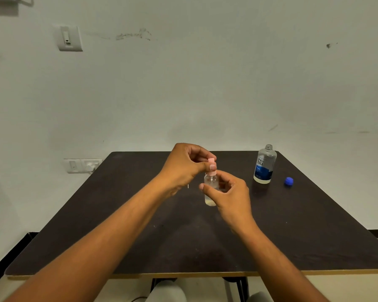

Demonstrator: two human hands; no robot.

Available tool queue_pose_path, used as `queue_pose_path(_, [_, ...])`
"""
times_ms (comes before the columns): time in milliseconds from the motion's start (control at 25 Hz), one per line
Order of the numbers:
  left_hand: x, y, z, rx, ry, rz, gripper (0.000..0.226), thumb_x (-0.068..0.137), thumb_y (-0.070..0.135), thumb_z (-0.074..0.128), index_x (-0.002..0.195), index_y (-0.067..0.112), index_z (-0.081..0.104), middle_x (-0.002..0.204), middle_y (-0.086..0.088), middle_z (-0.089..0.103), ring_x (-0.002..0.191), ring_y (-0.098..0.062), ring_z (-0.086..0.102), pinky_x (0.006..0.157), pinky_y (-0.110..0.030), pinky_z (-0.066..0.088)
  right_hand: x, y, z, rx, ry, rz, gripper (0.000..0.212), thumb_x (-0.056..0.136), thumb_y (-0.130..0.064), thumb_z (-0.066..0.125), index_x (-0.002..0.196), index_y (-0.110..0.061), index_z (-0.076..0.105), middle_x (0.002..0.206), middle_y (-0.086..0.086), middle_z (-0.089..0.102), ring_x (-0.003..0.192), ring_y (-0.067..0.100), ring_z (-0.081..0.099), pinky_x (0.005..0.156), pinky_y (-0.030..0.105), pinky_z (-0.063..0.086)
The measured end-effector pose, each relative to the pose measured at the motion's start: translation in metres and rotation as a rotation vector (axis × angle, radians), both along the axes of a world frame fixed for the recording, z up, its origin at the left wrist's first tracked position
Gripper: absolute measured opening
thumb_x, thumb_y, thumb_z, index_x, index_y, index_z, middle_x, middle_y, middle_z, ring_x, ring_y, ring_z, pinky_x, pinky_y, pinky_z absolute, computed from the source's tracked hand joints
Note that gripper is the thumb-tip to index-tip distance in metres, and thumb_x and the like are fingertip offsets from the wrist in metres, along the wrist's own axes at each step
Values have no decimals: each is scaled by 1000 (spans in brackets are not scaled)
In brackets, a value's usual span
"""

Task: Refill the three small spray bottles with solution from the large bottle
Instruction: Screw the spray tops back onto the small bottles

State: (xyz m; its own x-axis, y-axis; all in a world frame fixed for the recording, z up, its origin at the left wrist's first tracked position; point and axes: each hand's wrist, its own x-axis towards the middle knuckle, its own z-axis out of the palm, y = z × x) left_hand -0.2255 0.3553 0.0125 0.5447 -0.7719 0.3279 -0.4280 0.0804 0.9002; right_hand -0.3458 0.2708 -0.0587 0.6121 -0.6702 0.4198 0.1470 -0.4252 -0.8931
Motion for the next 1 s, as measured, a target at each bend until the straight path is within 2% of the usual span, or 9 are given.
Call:
queue_pose_path(120, [7,4,6,93,47,-205,27,94,1,68,120,7,72,109,-4,79,106,-14,74,92,-28,59,-1,-1,0,0,-14,-6,36,82,-25,84,111,-40,70,99,-13,75,94,6,70,80,21,57])
queue_pose_path(200, [9,3,8,58,76,-208,28,95,5,69,123,10,71,114,-2,78,110,-15,73,97,-32,58,-2,-3,4,-2,-27,-2,34,82,-25,84,105,-45,69,98,-15,75,95,5,70,78,18,56])
queue_pose_path(400, [0,-6,5,-49,-39,66,25,75,19,90,93,11,76,88,-3,78,85,-19,76,79,-31,63,-1,-4,10,-26,-21,2,30,83,-25,82,105,-42,72,92,-14,76,90,3,71,73,16,55])
queue_pose_path(520, [2,-4,10,3,-35,-11,22,83,5,81,105,8,76,92,-3,80,88,-10,77,80,-25,60,-1,-3,9,-21,-27,8,31,82,-26,84,99,-47,70,92,-15,76,90,4,71,74,16,56])
queue_pose_path(640, [9,0,18,83,18,-180,29,93,4,72,121,8,71,107,-4,79,104,-15,75,95,-33,58,-2,-5,7,-9,-36,0,33,81,-26,85,105,-43,70,96,-13,76,92,6,71,78,20,56])
queue_pose_path(720, [8,-1,18,49,15,-111,29,87,16,80,116,13,74,105,-3,79,103,-17,75,97,-40,59,-1,-6,8,-8,-37,2,32,82,-26,84,102,-46,69,95,-13,76,92,5,70,77,19,56])
queue_pose_path(800, [2,-4,15,6,-56,41,28,76,25,90,98,16,78,92,-3,79,90,-21,76,86,-44,63,1,-7,8,-15,-30,-2,28,83,-27,83,104,-42,72,93,-12,76,90,5,71,74,19,57])
queue_pose_path(880, [-3,-7,11,-13,-117,107,26,72,23,93,91,15,77,84,-2,77,81,-19,75,78,-37,64,3,-6,8,-14,-20,-5,30,83,-28,83,111,-33,74,92,-11,76,89,4,72,73,20,57])
queue_pose_path(1000, [-1,-4,15,23,-135,10,28,82,8,84,108,14,76,88,1,79,86,-9,76,84,-27,62,3,-7,7,-27,-11,-8,29,82,-27,84,106,-40,72,92,-12,76,89,3,71,76,20,58])
